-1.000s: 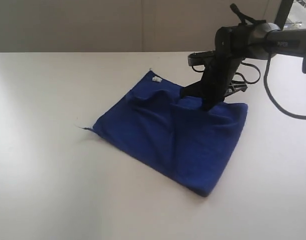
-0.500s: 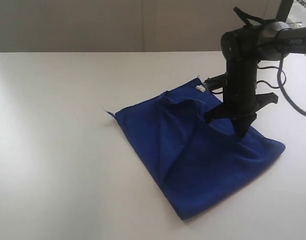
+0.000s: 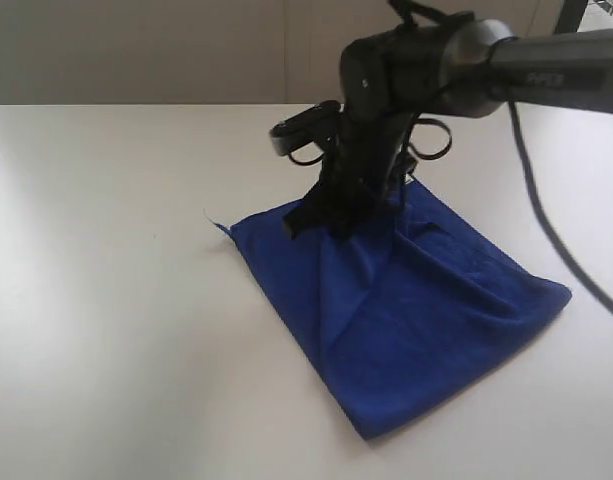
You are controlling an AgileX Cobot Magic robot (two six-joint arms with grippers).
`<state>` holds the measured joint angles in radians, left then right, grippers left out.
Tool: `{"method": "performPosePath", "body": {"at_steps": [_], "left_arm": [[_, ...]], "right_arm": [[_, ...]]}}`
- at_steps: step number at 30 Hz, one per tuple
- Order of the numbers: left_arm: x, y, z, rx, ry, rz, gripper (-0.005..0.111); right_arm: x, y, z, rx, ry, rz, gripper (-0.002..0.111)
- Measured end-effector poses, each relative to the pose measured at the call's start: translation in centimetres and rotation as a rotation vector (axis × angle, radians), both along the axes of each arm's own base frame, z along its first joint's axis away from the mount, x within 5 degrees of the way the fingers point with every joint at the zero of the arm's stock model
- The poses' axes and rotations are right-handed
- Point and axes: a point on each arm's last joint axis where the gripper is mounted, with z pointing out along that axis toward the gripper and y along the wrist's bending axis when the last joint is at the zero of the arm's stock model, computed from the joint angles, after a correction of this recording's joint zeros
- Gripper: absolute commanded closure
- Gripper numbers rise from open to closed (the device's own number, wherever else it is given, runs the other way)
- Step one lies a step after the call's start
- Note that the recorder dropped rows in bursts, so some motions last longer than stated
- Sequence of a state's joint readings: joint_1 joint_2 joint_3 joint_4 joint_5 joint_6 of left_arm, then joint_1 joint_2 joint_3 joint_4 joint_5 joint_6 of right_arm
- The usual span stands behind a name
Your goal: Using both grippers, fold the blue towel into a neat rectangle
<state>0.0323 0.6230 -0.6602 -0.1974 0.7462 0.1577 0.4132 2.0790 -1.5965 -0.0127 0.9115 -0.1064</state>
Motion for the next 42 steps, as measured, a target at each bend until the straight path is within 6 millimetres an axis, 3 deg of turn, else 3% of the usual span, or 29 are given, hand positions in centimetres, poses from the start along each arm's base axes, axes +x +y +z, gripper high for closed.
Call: {"method": "performPosePath", "body": {"at_steps": [5,9,17,27,33,42], "left_arm": [[0.0,0.0,0.0,0.0,0.0,0.0,0.107],[0.0,0.0,0.0,0.0,0.0,0.0,0.107],[0.0,0.0,0.0,0.0,0.0,0.0,0.107],[0.0,0.0,0.0,0.0,0.0,0.0,0.107],[0.0,0.0,0.0,0.0,0.0,0.0,0.107],[0.0,0.0,0.0,0.0,0.0,0.0,0.107]], "right_arm": [[-0.4,2.6,-3.0,0.004,0.031,0.051,0.108],[-0.3,3.4,-5.0,0.012,0.047,0.049,0.108],[0.4,4.2,-5.4,0.105,0.026,-0.025,0.108],[3.8,5.9,-6.5,0.286,-0.105,-0.265,0.108],[5.3,5.9,-7.3,0.405,-0.176,-0.42,0.108],[5.5,5.9,-6.5,0.433,-0.182,-0.457,0.108]]}}
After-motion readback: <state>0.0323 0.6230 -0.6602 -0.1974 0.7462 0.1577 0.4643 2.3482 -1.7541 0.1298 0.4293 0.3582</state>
